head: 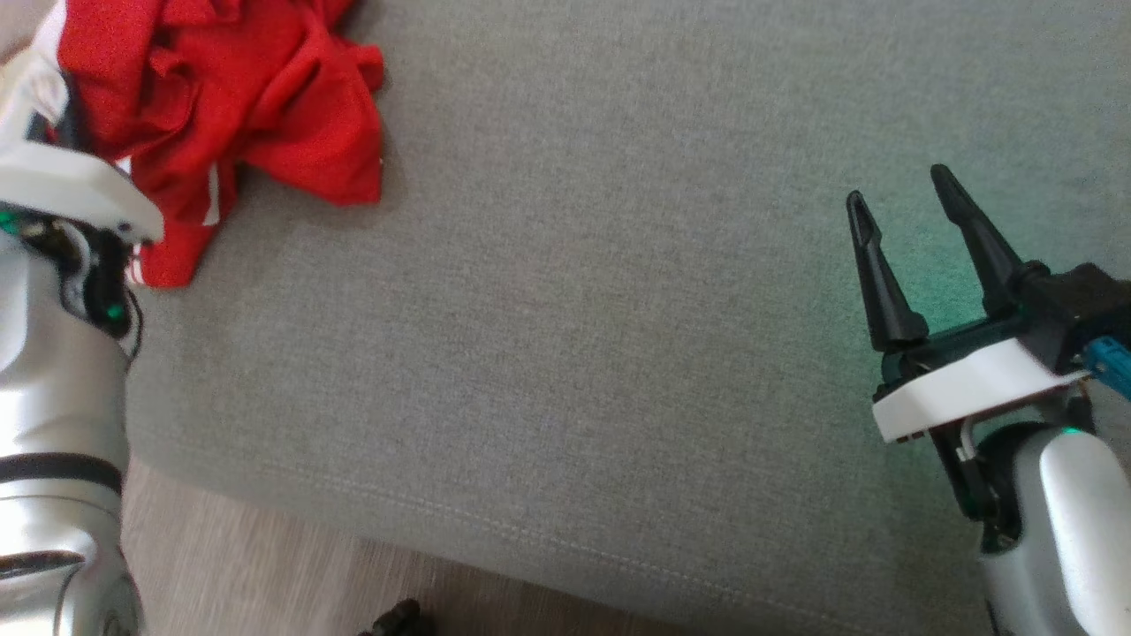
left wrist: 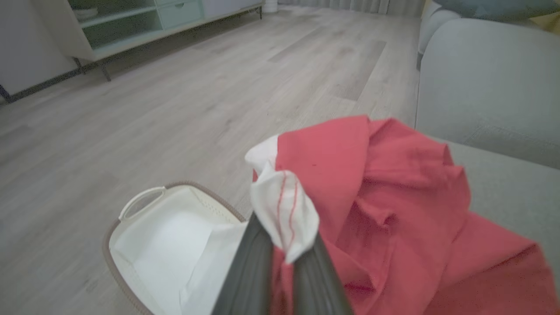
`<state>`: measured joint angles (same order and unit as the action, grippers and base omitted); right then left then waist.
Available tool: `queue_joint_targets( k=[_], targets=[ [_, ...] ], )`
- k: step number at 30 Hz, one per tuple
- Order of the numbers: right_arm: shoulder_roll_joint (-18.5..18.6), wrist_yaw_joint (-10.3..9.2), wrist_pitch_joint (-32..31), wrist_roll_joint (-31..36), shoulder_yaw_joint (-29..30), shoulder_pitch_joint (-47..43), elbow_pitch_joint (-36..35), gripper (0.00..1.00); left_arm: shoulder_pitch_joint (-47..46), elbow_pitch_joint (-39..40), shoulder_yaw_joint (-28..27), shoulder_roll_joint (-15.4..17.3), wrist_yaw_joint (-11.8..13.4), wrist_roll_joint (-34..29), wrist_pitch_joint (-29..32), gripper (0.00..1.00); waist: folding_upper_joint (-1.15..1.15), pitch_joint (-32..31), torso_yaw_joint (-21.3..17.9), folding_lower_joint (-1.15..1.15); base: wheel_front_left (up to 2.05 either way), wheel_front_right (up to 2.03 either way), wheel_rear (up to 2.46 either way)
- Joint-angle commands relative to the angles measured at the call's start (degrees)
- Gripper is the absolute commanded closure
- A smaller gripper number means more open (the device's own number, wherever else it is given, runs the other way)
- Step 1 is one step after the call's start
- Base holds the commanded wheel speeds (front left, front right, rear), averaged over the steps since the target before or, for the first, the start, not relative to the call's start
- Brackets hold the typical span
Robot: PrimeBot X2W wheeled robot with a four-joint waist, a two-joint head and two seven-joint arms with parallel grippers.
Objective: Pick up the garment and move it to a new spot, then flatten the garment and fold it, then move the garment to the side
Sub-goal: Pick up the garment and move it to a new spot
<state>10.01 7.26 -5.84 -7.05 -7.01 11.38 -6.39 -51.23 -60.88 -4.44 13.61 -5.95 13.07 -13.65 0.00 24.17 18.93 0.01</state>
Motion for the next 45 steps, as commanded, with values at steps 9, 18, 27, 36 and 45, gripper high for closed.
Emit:
queue_joint_targets(
  k=[9,18,27,36,45],
  targets=[
    [-3.52,0.23,3.28,-0.80,-1.09,-1.52,0.14,0.00,9.48,27.88,-2.51,3.24,3.60,-2.36,-1.33,1.00,0.00,-9.19,-2.12,-0.01,0.00,0.00,0.00],
    [-5.46,0.23,4.94,-1.45,-1.48,-2.77,0.16,0.00,27.41,54.58,-0.82,-1.29,5.87,-3.19,0.75,1.00,0.00,-13.59,-7.55,-0.01,0.00,0.00,0.00],
    [-6.50,0.23,6.47,-2.45,-1.24,-2.42,-0.40,0.00,37.73,67.09,7.10,-6.83,5.79,-3.83,4.56,1.00,0.00,-12.89,-16.17,-0.01,0.00,0.00,0.00],
    [-7.02,0.23,8.29,-3.55,-1.11,-1.67,0.82,0.00,33.20,61.58,19.26,-9.52,2.15,-4.63,5.74,1.00,0.00,-9.57,-27.94,-0.01,0.00,0.00,0.00],
    [-7.12,0.23,10.90,-6.65,-1.26,-1.08,2.86,0.00,21.57,55.36,29.88,-10.59,0.61,-4.15,4.67,1.00,0.00,-3.82,-37.24,-0.01,0.00,0.00,0.00]
  ],
)
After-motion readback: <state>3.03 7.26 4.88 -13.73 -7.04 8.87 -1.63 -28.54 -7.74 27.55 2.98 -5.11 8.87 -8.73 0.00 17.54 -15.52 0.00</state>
